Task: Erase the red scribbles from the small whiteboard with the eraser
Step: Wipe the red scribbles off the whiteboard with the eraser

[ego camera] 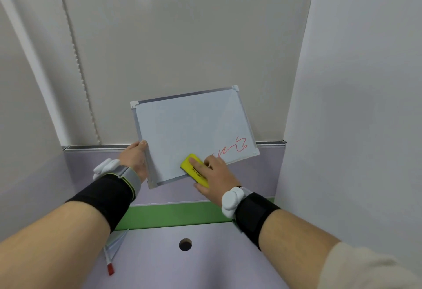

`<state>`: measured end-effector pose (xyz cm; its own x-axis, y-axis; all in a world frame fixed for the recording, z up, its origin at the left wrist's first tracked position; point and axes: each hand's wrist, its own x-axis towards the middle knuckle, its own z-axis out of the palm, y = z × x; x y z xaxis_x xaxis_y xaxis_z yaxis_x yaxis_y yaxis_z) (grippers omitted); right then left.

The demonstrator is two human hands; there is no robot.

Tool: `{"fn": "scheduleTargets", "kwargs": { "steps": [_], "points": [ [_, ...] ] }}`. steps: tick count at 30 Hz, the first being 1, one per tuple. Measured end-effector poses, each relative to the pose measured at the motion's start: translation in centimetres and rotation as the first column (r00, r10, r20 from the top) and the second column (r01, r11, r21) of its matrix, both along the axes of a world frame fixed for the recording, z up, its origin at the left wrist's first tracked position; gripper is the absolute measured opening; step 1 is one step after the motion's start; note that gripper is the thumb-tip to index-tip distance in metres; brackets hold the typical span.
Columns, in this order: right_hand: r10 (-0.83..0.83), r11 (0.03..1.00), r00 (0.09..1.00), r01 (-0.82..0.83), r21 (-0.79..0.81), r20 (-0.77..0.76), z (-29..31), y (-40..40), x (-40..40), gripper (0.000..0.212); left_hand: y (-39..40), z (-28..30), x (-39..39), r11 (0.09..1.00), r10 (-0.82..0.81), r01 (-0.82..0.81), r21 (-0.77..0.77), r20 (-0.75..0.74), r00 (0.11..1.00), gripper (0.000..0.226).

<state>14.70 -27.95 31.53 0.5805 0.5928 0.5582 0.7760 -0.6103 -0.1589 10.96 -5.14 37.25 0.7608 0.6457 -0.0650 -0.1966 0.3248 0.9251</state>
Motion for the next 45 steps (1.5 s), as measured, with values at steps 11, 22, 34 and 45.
{"fn": "scheduleTargets", "kwargs": {
  "steps": [11,22,34,45],
  "points": [
    [-0.192,0.98,0.979,0.195,0.038,-0.073,0.2,-3.6,1.5,0.071,0.7,-0.2,0.0,1.0,-0.01,0.01,-0.02,0.012,1.0,0.021],
    [-0.355,0.925,0.923,0.37,0.089,-0.149,0.4,-6.6,3.2,0.072,0.9,-0.1,-0.2,0.999,-0.006,0.007,-0.04,0.032,0.999,0.015],
    [-0.357,0.932,0.931,0.36,0.036,-0.074,0.1,-8.5,3.8,0.07,1.7,-0.3,-0.5,1.0,0.023,-0.023,-0.016,0.016,1.0,0.015],
    [-0.388,0.916,0.914,0.397,0.066,-0.116,1.4,-9.9,4.4,0.069,1.7,-0.3,-0.1,1.0,-0.016,0.017,-0.023,0.034,0.999,0.032]
  ]
}}
